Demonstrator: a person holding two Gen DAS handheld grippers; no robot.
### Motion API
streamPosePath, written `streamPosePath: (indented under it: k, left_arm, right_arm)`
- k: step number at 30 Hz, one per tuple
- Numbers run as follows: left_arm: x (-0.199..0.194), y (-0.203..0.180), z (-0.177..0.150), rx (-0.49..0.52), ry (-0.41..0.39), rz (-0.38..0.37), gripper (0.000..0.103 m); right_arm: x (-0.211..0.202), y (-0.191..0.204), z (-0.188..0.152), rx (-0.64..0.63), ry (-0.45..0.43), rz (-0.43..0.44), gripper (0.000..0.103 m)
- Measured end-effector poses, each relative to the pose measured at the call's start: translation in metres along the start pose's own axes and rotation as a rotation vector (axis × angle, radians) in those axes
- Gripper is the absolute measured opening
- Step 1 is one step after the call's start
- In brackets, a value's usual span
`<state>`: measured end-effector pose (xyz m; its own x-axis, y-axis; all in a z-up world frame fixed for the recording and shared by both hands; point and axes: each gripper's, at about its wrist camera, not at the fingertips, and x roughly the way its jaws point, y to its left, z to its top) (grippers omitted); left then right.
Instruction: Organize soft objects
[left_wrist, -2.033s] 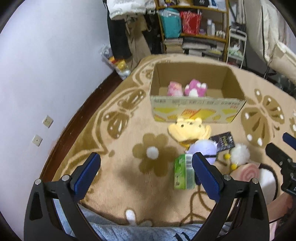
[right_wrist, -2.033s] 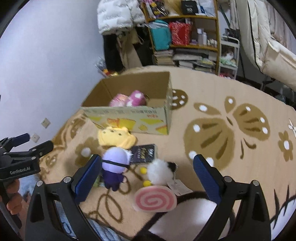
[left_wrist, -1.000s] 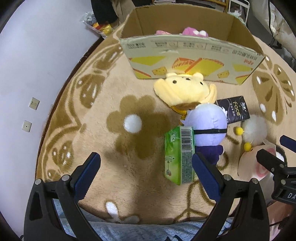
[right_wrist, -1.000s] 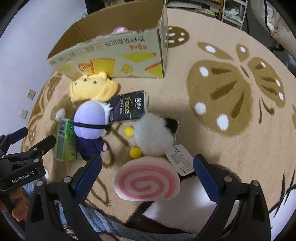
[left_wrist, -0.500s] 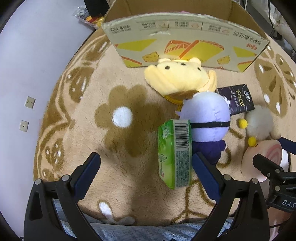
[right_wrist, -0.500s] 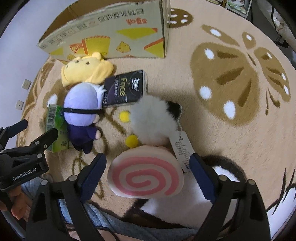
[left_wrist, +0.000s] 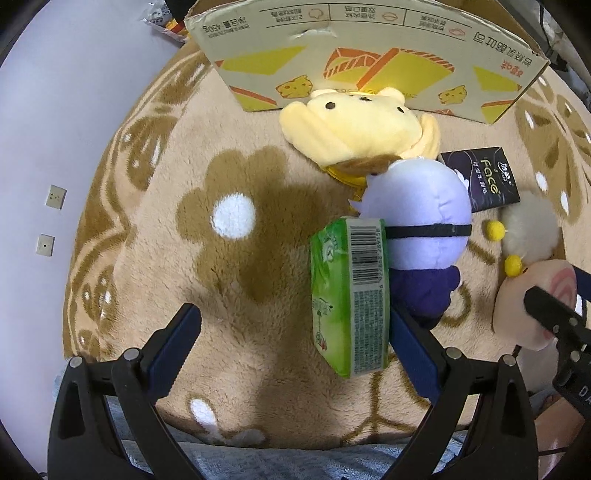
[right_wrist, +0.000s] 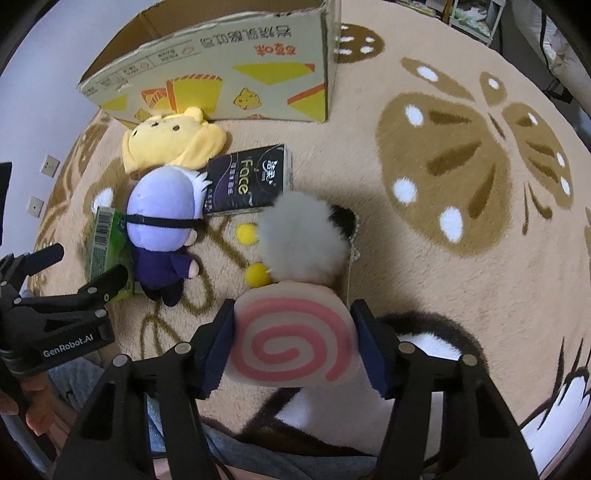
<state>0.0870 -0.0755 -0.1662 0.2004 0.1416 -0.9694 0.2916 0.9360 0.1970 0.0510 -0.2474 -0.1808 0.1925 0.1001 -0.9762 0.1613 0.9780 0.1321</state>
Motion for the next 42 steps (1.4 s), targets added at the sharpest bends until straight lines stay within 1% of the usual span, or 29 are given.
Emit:
streamPosePath:
  k: [4,5,6,10,12,13,14,15,16,18,21,23,26,28,31,32,35,36,39,42]
  left_arm:
    - [0.0,-0.001,-0.001,0.008,-0.006,0.006,0.098]
    - [0.0,-0.001,-0.001,0.009,-0.007,0.008,0.096]
    - [0.0,-0.001,-0.001,0.009,-0.008,0.01,0.091]
    - [-0.001,-0.001,-0.001,0.008,-0.009,-0.009,0.077]
    - [-0.001,-0.002,-0.001,0.01,-0.01,-0.025,0.057]
    - [-0.001,-0.002,-0.001,0.013,-0.014,-0.037,0.051]
    - [-0.001,-0.003,-0.001,0.016,-0.017,-0.048,0.04]
    - [-0.002,-0.005,-0.002,0.023,-0.018,-0.065,0.032]
    - [-0.002,-0.007,-0.002,0.03,-0.02,-0.081,0.029]
    - [-0.002,-0.011,-0.003,0.053,-0.024,-0.101,0.028]
    - [-0.006,-0.014,-0.004,0.072,-0.053,-0.081,0.027]
    - [-0.009,-0.012,-0.004,0.069,-0.072,-0.072,0.027]
    - [-0.018,-0.007,-0.004,0.039,-0.111,-0.086,0.027]
    - [-0.026,-0.006,-0.005,0.028,-0.15,-0.085,0.026]
    - [-0.037,-0.002,-0.006,0.011,-0.199,-0.074,0.026]
    - [-0.041,0.0,-0.006,0.001,-0.215,-0.074,0.026]
    - [-0.051,0.006,-0.004,-0.025,-0.253,-0.07,0.026]
    - [-0.053,0.007,-0.004,-0.03,-0.264,-0.065,0.026]
    - [-0.063,0.011,-0.004,-0.039,-0.311,-0.054,0.026]
    - [-0.071,0.011,-0.004,-0.043,-0.349,-0.046,0.026]
  right_arm:
    - [-0.005,-0.001,0.0,0.004,-0.026,-0.009,0.065]
    - [-0.006,-0.001,0.001,0.001,-0.033,-0.005,0.065]
    - [-0.009,-0.002,-0.001,-0.001,-0.043,0.0,0.065]
    - [-0.018,-0.001,-0.002,-0.004,-0.083,0.02,0.065]
    - [-0.02,-0.002,-0.003,-0.002,-0.095,0.016,0.065]
    - [-0.023,-0.004,-0.004,0.001,-0.102,0.015,0.065]
    - [-0.025,-0.005,-0.004,0.004,-0.108,0.015,0.065]
    - [-0.027,-0.006,-0.004,0.006,-0.117,0.013,0.065]
    - [-0.029,-0.007,-0.005,0.007,-0.125,0.011,0.065]
    - [-0.033,-0.009,-0.004,0.01,-0.144,0.017,0.065]
    - [-0.038,-0.009,-0.005,0.015,-0.174,0.028,0.064]
    - [-0.042,-0.01,-0.005,0.022,-0.202,0.038,0.063]
    - [-0.051,-0.013,-0.007,0.036,-0.254,0.05,0.063]
    - [-0.056,-0.016,-0.008,0.043,-0.285,0.062,0.06]
    - [-0.063,-0.017,-0.008,0.053,-0.324,0.085,0.058]
    - [-0.065,-0.017,-0.009,0.055,-0.333,0.09,0.055]
    - [-0.068,-0.017,-0.009,0.057,-0.35,0.108,0.05]
    - [-0.069,-0.017,-0.009,0.058,-0.355,0.114,0.047]
    - [-0.071,-0.02,-0.008,0.069,-0.373,0.128,0.044]
    - [-0.078,-0.023,-0.008,0.085,-0.409,0.155,0.044]
